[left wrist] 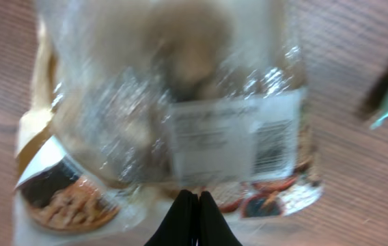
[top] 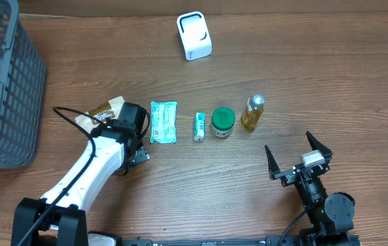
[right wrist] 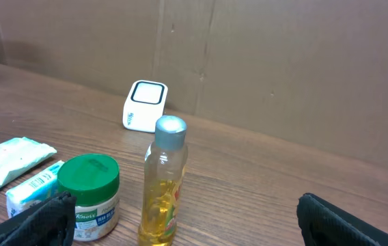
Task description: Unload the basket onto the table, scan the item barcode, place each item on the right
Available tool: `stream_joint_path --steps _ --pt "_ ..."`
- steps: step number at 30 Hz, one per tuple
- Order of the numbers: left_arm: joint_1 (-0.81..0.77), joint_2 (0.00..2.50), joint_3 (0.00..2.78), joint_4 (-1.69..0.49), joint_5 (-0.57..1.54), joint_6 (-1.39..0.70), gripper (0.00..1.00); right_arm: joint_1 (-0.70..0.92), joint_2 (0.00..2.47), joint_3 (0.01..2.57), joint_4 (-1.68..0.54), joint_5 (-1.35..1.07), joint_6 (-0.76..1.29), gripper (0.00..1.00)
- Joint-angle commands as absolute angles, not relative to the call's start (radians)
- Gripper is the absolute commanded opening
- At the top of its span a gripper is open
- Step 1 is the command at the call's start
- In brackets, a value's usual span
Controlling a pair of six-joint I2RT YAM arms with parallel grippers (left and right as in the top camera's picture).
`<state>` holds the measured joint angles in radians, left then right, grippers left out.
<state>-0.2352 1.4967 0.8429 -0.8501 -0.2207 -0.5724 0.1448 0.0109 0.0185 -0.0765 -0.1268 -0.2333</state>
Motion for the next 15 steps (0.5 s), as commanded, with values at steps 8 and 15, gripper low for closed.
stream_joint_path --steps 8,15 --pt "-0.049 1.517 0.923 -0.945 0.011 -0.491 0.04 0.147 0.003 0.008 -0.073 -0.128 -0.233 1.00" --pt "-0.027 1.542 0.892 -0.910 -0.082 -0.487 0.04 0.147 0.003 0.008 -0.073 -0.128 -0.233 1.00"
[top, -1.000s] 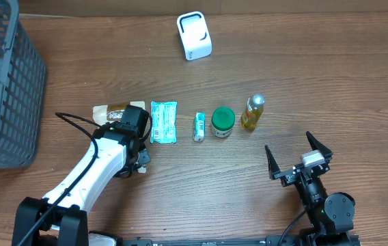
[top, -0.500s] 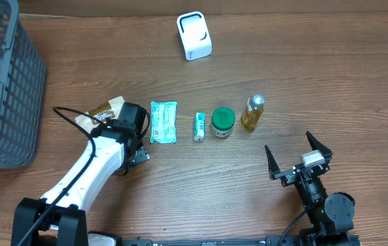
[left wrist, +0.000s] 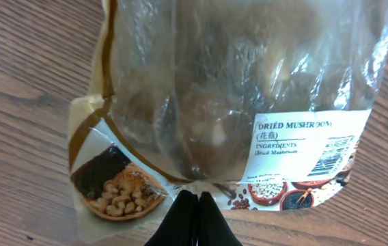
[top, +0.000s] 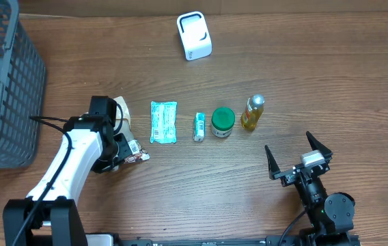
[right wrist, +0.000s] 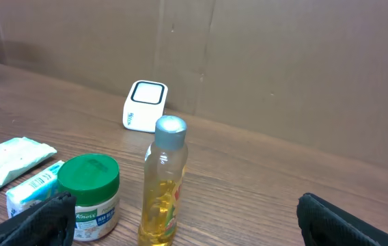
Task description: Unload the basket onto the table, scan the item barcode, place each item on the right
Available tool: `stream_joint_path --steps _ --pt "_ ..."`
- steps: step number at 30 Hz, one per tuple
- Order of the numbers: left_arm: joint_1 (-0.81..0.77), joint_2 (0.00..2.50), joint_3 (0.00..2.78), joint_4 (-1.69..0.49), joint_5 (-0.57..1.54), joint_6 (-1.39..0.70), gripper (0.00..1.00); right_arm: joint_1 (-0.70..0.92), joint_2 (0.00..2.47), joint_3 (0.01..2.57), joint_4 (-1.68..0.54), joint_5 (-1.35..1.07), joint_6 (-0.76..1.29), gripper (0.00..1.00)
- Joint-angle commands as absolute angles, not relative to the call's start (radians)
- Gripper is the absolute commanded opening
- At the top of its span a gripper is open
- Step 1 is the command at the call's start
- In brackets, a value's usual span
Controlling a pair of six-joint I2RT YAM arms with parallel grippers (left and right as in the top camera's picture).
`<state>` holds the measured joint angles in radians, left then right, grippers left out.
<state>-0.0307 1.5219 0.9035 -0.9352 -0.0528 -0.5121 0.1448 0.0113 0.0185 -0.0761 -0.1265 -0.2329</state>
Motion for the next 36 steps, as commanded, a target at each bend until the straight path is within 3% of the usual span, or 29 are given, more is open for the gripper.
stream_joint_path --steps 1,11,21,32,36 --pt "-0.027 1.545 0.892 -0.894 -0.099 -0.495 0.04 0.147 0.003 0.008 -0.073 -0.128 -0.233 1.00" --pt "-0.027 1.573 0.892 -0.723 -0.135 -0.500 0.04 0.147 0.003 0.008 -0.073 -0.128 -0.233 1.00" --pt "-0.026 1.575 0.897 -0.707 -0.254 -0.494 0.04 0.147 0.003 0.008 -0.073 -0.128 -0.233 1.00" --pt "-0.026 1.575 1.242 -1.034 -0.173 -0.493 0.04 0.147 0.003 0.008 -0.073 -0.128 -0.233 1.00" --pt "-0.026 1.575 1.388 -1.039 -0.130 -0.493 0.07 0.147 0.003 0.008 -0.073 -0.128 -0.233 1.00"
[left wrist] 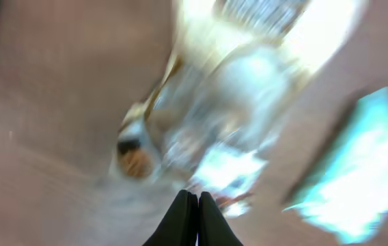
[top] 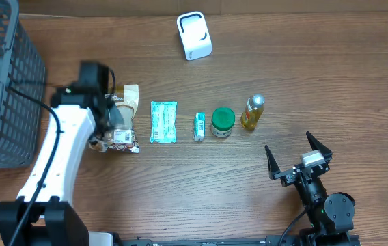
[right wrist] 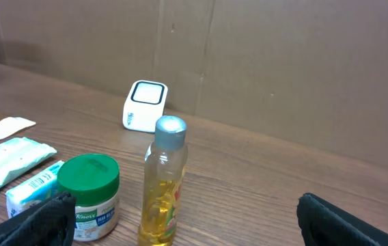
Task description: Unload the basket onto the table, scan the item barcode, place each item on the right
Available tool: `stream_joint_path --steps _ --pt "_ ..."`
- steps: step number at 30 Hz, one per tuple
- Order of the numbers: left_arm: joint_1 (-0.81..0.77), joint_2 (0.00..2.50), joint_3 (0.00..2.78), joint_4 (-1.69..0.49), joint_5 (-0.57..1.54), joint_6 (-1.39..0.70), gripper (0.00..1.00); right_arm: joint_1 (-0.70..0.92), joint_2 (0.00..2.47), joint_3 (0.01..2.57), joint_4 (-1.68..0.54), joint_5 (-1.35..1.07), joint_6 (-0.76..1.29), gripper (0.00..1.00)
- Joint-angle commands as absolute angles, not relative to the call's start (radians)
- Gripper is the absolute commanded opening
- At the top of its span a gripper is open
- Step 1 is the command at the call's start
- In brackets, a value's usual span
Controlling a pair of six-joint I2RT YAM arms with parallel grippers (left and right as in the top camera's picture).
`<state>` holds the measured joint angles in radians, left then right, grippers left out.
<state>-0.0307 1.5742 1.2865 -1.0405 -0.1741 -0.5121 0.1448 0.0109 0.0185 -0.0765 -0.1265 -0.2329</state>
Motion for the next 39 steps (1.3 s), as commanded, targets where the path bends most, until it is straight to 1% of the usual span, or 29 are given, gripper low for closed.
stream_joint_path --steps 1,3,4,5,6,7,8,9,27,30,33,39 --pt "-0.026 1.575 1.410 -1.026 -0.130 -0.493 0.08 0.147 0.003 0.008 -0.073 -0.128 -0.233 1.00" --pt "-0.026 1.575 1.435 -0.997 -0.131 -0.493 0.11 0.147 0.003 0.008 -0.073 -0.128 -0.233 1.00" --pt "-0.026 1.575 1.437 -0.980 -0.131 -0.493 0.18 0.147 0.003 0.008 -0.073 -0.128 -0.233 1.00" --pt "-0.026 1.575 1.437 -0.972 -0.131 -0.494 0.32 0.147 0.003 0.008 -0.073 -0.128 -0.233 1.00" --pt "-0.027 1.576 1.436 -0.973 -0.130 -0.494 0.51 0.147 0.003 0.008 -0.073 -0.128 -0.233 1.00" --pt "-0.027 1.577 1.435 -0.975 -0.130 -0.494 0.64 0.147 0.003 0.008 -0.073 -0.128 -0.233 1.00" --pt "-0.027 1.577 1.433 -0.977 -0.130 -0.494 0.89 0.147 0.003 0.008 -0.073 -0.128 -0.233 1.00" --pt "-0.028 1.577 1.433 -0.980 -0.130 -0.494 1.00 0.147 0.003 0.008 -0.073 -0.128 -0.233 1.00" --pt "-0.027 1.577 1.433 -0.979 -0.130 -0.494 1.00 0.147 0.003 0.008 -0.073 -0.127 -0.237 1.00" --pt "-0.027 1.577 1.433 -0.979 -0.130 -0.494 0.99 0.147 0.003 0.008 -0.066 -0.072 -0.286 1.00" --pt "-0.027 1.577 1.433 -0.979 -0.130 -0.494 1.00 0.147 0.003 0.008 -0.054 -0.043 -0.285 1.00" --pt "-0.027 1.577 1.433 -0.979 -0.130 -0.494 1.00 0.147 0.003 0.009 0.035 -0.075 -0.210 1.00"
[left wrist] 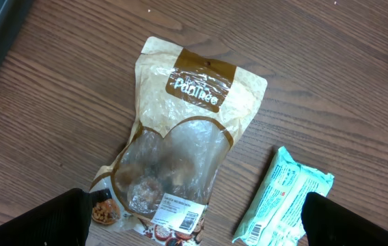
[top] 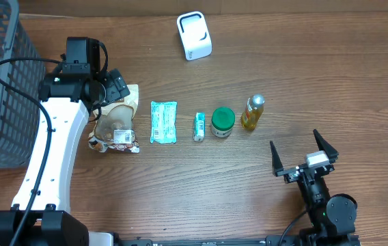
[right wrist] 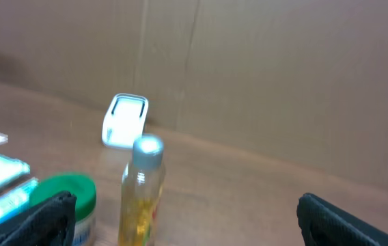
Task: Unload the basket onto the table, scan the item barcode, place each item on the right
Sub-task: 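Raise the right gripper and swing it up toward the bottle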
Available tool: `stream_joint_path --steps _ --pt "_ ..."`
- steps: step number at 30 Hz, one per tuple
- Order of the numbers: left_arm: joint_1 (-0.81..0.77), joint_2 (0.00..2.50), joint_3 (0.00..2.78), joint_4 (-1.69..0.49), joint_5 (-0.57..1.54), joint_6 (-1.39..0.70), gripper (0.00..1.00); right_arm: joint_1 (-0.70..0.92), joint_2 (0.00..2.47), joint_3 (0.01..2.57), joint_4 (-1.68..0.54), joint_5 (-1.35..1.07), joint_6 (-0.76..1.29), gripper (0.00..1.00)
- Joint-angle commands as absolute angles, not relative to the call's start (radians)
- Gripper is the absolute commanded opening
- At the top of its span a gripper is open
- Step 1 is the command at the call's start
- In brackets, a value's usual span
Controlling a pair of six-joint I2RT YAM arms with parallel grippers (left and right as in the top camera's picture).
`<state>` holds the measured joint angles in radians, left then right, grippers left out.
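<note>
The dried mushroom bag [top: 117, 121] lies flat on the table, its clear window and its white barcode label [left wrist: 180, 217] facing up. My left gripper [top: 114, 83] hangs open above the bag's top end; in the left wrist view the left gripper [left wrist: 194, 225] shows the bag [left wrist: 180, 137] free between its widely spread fingers. The white scanner [top: 194, 35] stands at the back, also visible as the scanner [right wrist: 126, 121] in the right wrist view. My right gripper [top: 296, 149] is open and empty near the front right edge.
Right of the bag lie a mint-green packet [top: 163, 121], a small tube [top: 199, 127], a green-lidded jar [top: 222, 122] and a bottle of yellow oil [top: 252, 112] in a row. A grey mesh basket [top: 3, 89] fills the left edge.
My left gripper was shut at the bag's bottom edge; now it is open and higher, and the bag lies released on the table. The right arm has shifted slightly.
My left gripper was shut on the bag's bottom edge left of the mint packet. Half a second later the bag showed its label side, still gripped. Then arm and bag stood farther back in a blurred view. Now the bag lies label up, let go.
</note>
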<state>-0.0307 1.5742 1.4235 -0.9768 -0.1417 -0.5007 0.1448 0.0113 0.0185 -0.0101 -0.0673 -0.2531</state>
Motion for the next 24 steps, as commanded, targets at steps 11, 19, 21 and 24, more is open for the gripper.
stream_joint_path --steps 11,19,21,24 --pt "-0.027 1.577 1.433 -0.979 -0.130 -0.494 0.99 0.147 0.003 0.186 -0.023 -0.178 -0.186 1.00" --pt "-0.027 1.577 1.433 -0.979 -0.130 -0.494 1.00 0.147 0.042 0.514 -0.245 -0.183 -0.186 1.00" --pt "-0.027 1.577 1.433 -0.979 -0.130 -0.494 1.00 0.147 0.069 0.599 -0.304 -0.186 -0.182 1.00" --pt "-0.027 1.577 1.433 -0.979 -0.130 -0.494 0.99 0.147 0.127 0.732 -0.398 -0.207 -0.179 1.00"
